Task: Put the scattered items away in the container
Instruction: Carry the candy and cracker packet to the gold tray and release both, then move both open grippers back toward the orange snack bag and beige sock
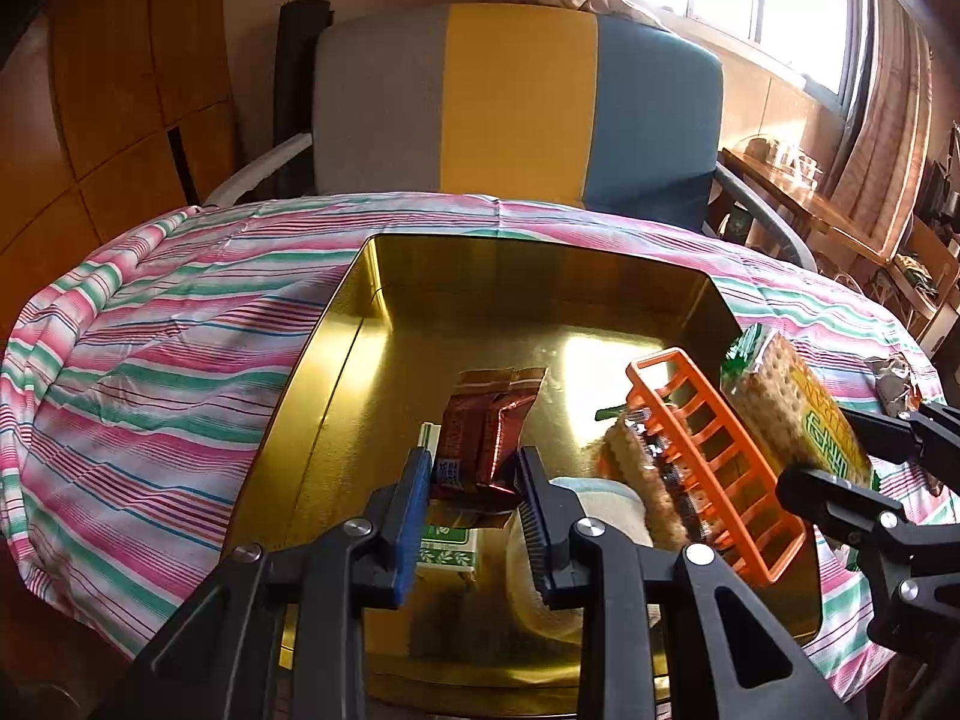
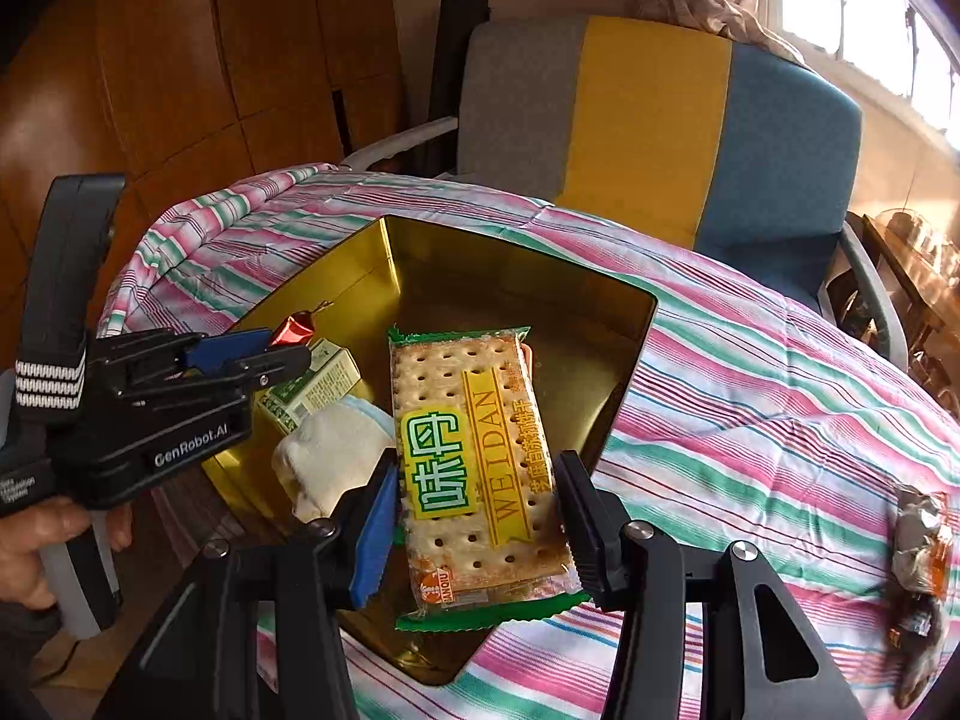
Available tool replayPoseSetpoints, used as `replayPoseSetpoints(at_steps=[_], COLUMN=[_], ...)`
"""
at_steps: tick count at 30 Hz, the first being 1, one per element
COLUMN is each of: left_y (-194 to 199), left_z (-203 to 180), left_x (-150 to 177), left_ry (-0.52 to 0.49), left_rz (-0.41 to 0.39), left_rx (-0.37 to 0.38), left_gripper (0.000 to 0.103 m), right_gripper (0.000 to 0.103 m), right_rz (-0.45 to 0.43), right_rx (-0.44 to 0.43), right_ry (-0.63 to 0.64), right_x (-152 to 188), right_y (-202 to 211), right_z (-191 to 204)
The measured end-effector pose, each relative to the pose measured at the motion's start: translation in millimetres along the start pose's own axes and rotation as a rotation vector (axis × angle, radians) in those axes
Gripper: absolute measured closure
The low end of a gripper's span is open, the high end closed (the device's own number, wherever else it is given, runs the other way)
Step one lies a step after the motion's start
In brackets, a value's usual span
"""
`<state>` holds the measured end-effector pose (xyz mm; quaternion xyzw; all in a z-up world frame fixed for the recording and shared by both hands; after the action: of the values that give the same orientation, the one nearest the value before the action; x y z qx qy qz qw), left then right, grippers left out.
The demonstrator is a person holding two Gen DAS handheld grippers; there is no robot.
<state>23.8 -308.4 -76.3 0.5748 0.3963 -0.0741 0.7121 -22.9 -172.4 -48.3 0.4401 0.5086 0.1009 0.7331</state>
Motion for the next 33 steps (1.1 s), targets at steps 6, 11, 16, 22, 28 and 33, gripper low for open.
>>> replayPoseSetpoints(at_steps=[6,11,16,22,28,33], left_y=[-10.1,-6.7,-1.1,9.4,24.7,36.3], left_z=[10.6,17.8,24.0,29.0,27.5,20.6], left_x=[7.3,11.1,10.0,10.5,11.7,12.0], left_ry=[0.028,0.044,0.071,0.116,0.137,0.131], left_rz=[0.020,0.009,-0.001,-0.018,-0.036,-0.046], left_rx=[-0.005,-0.008,-0.002,0.011,0.028,0.044], left_gripper=[0.074,0.072,0.065,0.063,0.061,0.060], right_gripper=[0.052,0.052,0.052,0.051,0.050,0.048], right_rz=[0.033,0.063,0.085,0.094,0.078,0.029], right_rx=[0.022,0.024,0.019,-0.008,-0.025,-0.049], right_ry=[0.026,0.023,0.002,-0.034,-0.059,-0.092], right_x=[-10.0,-10.8,-7.7,-5.6,-5.1,-7.9], right_y=[-27.6,-45.8,-55.7,-58.8,-52.2,-34.2], right_z=[15.1,21.0,19.8,18.5,17.7,14.8])
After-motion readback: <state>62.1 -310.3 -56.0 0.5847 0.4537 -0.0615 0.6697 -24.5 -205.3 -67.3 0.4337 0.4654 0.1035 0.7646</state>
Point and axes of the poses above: each gripper's, at about its wrist camera, not at the fingertips, and y roughly against the way its jaws point, z to its left, x to its underside, the point moved 7 cm from there along -y, roughly the way its jaws point, and after that the axes turned 4 degrees about -x, right-handed, at the moved point
